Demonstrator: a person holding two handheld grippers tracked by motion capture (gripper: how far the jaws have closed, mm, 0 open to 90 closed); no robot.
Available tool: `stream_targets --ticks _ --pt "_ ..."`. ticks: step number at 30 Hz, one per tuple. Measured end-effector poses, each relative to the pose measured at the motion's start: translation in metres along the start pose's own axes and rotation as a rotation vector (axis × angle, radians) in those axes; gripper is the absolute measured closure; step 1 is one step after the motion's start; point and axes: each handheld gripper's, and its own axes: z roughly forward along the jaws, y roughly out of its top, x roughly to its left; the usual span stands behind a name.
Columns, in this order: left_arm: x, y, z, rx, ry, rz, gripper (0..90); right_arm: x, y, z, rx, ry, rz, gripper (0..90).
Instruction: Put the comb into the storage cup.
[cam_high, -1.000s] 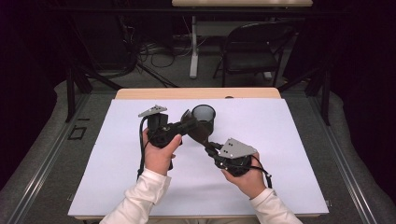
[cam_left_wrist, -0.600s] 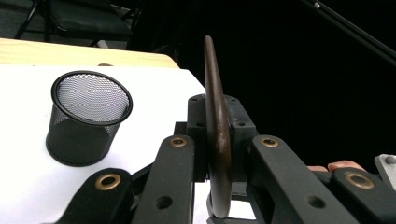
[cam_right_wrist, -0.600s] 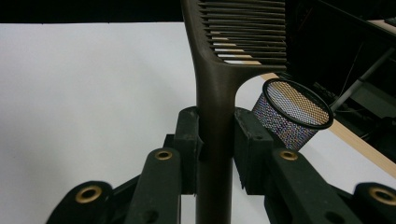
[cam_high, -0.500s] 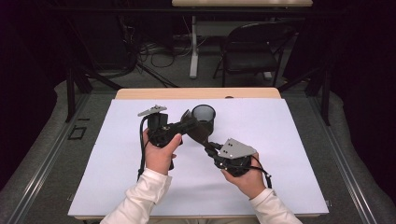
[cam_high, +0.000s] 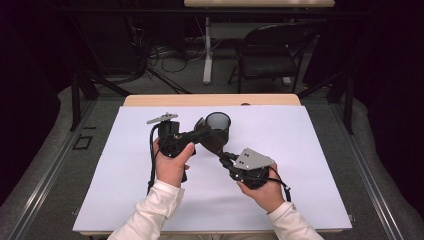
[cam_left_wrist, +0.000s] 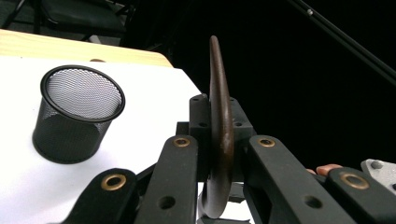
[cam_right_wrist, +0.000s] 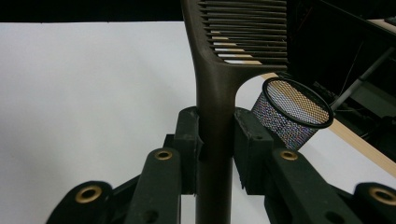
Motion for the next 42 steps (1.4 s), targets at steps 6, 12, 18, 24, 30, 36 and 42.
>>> stream_targets --ticks 6,12,18,24,30,36,42 --pt "0.0016 -0.0005 0.0002 -0.001 -0.005 -0.021 85.5 0.0005 -0.0003 0.0006 0.002 -0.005 -0.003 73.0" --pt "0.0019 -0.0006 0.0005 -0.001 -0.008 -0.025 85.5 0.0003 -0.0005 0.0009 0.004 -0.008 -0.006 73.0" --pt "0.0024 -0.0006 0.0014 0.000 -0.011 -0.030 85.6 0.0002 -0.0009 0.0015 0.007 -0.012 -0.006 72.8" --pt "0.0027 -0.0005 0.0014 0.001 -0.013 -0.033 85.6 0.0005 -0.0010 0.0017 0.005 -0.018 -0.008 72.7" --pt "0.0035 -0.0006 0.0021 0.001 -0.016 -0.041 85.6 0.0003 -0.0012 0.0021 0.006 -0.024 -0.010 72.6" --pt "0.0046 -0.0007 0.0033 0.001 -0.018 -0.048 85.6 -0.0004 -0.0018 0.0023 0.007 -0.024 -0.005 71.9" --pt "0.0058 -0.0010 0.0034 0.003 -0.015 -0.050 85.7 -0.0009 -0.0020 0.0030 0.013 -0.027 -0.007 67.2"
